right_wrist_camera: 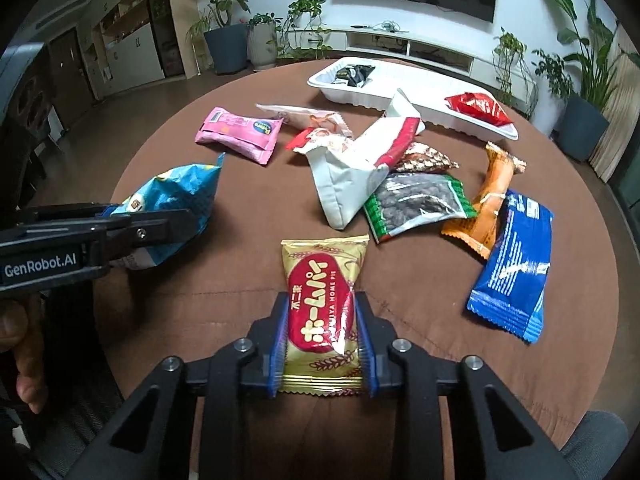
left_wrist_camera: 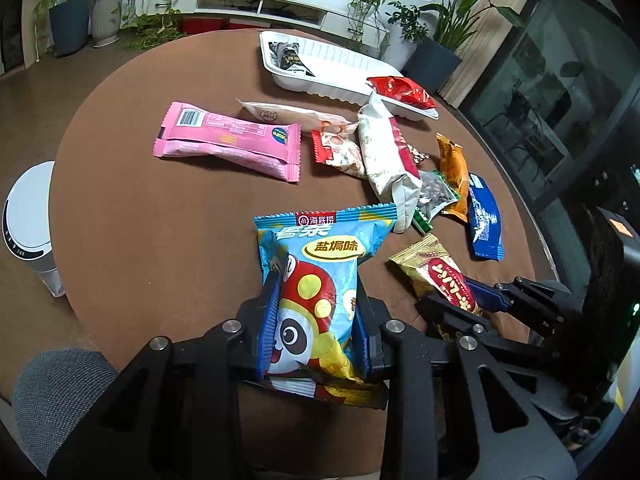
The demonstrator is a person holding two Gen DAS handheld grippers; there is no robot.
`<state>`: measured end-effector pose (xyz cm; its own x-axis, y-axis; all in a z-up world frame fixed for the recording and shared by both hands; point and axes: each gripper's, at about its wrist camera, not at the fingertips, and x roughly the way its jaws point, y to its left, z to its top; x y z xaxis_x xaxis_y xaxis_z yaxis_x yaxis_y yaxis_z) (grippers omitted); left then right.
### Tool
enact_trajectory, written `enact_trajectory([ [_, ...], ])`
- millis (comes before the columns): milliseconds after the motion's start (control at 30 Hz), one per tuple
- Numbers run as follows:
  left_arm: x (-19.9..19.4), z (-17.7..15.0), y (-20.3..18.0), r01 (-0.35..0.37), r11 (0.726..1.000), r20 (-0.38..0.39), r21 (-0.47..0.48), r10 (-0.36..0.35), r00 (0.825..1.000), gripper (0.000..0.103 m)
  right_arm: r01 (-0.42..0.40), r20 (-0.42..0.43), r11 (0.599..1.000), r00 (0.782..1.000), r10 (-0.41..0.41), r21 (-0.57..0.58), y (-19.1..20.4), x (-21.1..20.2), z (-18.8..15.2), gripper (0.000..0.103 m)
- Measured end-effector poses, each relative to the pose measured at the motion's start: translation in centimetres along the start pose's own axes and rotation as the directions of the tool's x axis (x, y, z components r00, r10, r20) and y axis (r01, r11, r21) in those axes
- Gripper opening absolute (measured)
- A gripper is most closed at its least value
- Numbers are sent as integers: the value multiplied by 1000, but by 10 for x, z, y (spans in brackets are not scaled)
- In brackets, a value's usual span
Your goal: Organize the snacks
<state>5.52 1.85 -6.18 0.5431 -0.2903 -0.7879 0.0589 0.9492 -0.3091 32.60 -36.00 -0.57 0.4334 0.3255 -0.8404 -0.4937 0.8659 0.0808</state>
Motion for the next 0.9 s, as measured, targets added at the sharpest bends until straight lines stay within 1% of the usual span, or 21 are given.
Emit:
enact_trajectory([
  [200, -2, 2, -7, 35, 999, -2, 14, -35, 999, 29, -56, 24, 996, 998, 54, 71, -14, -17, 0, 32],
  [300, -3, 4, -11, 51, 999, -2, 19, -51, 999, 29, -92, 31, 989, 996, 89, 113, -24, -23, -1, 33],
  [567, -10, 13, -16, 94, 995, 5, 21, -94, 996, 29, -158, 64, 966, 987, 148, 207, -47, -37, -2, 33],
  [633, -16, 19, -15, 95, 995, 21, 20, -96, 995, 29, -175, 81, 956, 984, 160, 235, -56, -43, -1, 33],
  [733, -25, 36, -10, 103, 995, 47, 11, -103, 994, 29, -181, 109, 947, 982, 157, 264, -71, -52, 4, 33],
  [833, -31, 60, -4, 90, 996, 76, 18, -92, 993, 29, -162, 142, 944, 982, 125, 289, -92, -62, 13, 32],
  [900, -34, 80, -2, 80, 996, 97, 31, -82, 992, 29, -147, 167, 936, 981, 97, 320, -114, -68, 22, 32],
])
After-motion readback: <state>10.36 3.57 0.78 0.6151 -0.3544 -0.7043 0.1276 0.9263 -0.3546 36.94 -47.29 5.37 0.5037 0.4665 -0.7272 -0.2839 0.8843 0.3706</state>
